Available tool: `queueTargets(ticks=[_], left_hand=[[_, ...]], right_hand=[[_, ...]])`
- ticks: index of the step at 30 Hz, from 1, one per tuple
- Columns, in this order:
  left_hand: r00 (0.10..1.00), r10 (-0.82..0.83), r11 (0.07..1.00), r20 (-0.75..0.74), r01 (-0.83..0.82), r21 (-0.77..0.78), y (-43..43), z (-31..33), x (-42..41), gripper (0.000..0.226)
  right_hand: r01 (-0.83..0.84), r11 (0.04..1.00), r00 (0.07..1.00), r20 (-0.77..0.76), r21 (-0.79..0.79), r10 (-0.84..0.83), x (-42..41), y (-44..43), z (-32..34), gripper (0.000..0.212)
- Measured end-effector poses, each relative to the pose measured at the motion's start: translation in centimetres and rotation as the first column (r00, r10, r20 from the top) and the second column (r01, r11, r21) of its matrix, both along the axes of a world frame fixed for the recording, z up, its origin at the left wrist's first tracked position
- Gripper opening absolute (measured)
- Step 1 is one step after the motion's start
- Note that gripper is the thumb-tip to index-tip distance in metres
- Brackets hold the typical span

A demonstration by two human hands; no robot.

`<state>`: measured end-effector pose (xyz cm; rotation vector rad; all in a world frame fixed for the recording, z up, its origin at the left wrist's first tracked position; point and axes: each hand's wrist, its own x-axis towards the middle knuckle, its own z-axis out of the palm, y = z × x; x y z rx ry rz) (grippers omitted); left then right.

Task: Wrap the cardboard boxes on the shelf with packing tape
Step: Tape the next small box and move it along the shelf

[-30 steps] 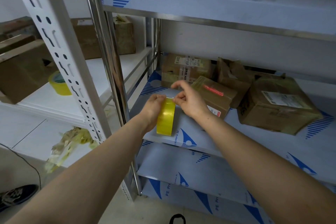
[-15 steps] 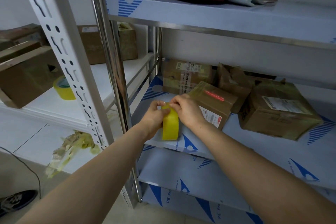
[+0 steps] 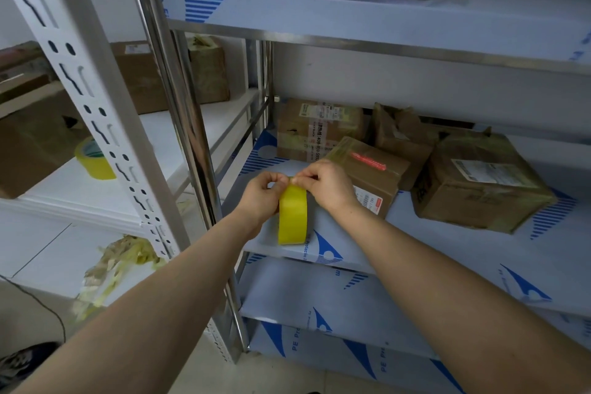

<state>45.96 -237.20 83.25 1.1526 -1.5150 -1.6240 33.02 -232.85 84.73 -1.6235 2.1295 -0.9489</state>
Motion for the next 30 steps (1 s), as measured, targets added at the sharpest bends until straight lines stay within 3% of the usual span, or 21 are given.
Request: queueTargets(ticks=[3, 5, 7, 11, 14, 16, 18, 21, 23, 26, 28, 30], left_hand=[[1.000, 0.008, 1.000, 0.023, -0.009, 0.004, -0.3, 0.0, -0.4, 0.013], [0.999, 0.031, 0.999, 0.008, -0.032, 0.027, -0.5, 0.0, -0.4, 0.012], [0.999, 0.035, 0.999, -0.003, -0.035, 0.008, -0.8, 0.2, -0.5, 0.008], [0.979, 0.046, 0.941, 0.199, 0.024, -0.338, -1.5, 1.0, -1.0, 0.020], [0.832, 0.050, 0.831, 0.553, 0.273, -0.485, -1.8, 1.4, -1.7, 0.059], [0.684, 0.064, 0.782, 0.726, 0.418, -0.462, -1.5, 1.0, -2.4, 0.077], [0.591, 0.074, 0.773, 0.803, 0.474, -0.421, -0.8, 0.0, -3.1, 0.082], [0.519, -0.010, 0.800, 0.855, 0.517, -0.304, 0.0, -2.0, -3.7, 0.088], [0.488, -0.085, 0.823, 0.869, 0.525, -0.214, 0.3, -2.8, -4.0, 0.092], [0.559, 0.040, 0.864, 0.828, 0.397, -0.309, 0.3, -1.7, -4.6, 0.088], [0.694, 0.157, 0.864, 0.703, 0.248, -0.438, 0.0, -0.2, -5.5, 0.074], [0.845, 0.133, 0.906, 0.518, 0.108, -0.409, -0.5, 1.2, -7.0, 0.059]], right_hand=[[0.106, 0.993, 0.984, 0.147, -0.046, -0.099, 0.0, -0.1, -0.4, 0.024], [0.205, 0.977, 0.895, 0.413, -0.053, -0.166, 0.3, -0.3, -0.4, 0.039], [0.209, 0.978, 0.831, 0.529, -0.008, -0.173, 0.3, -0.7, -0.6, 0.056], [0.188, 0.982, 0.856, 0.488, 0.008, -0.168, -0.4, -0.4, -1.4, 0.046], [0.270, 0.958, 0.904, 0.368, -0.100, -0.217, -2.5, 0.9, -1.2, 0.035], [0.322, 0.923, 0.932, 0.241, -0.209, -0.270, -4.1, 2.2, -0.7, 0.031], [0.364, 0.890, 0.931, 0.141, -0.276, -0.337, -5.8, 3.4, -0.3, 0.028], [0.356, 0.896, 0.923, -0.051, -0.263, -0.382, -7.9, 5.3, 0.2, 0.029], [0.331, 0.930, 0.920, -0.167, -0.159, -0.356, -8.9, 6.3, 0.1, 0.045], [0.335, 0.939, 0.938, -0.120, 0.081, -0.324, -9.3, 7.0, -0.7, 0.081], [0.346, 0.919, 0.938, -0.029, 0.189, -0.347, -9.4, 6.9, -1.3, 0.093], [0.335, 0.908, 0.940, -0.025, 0.251, -0.340, -9.5, 6.7, -2.0, 0.093]])
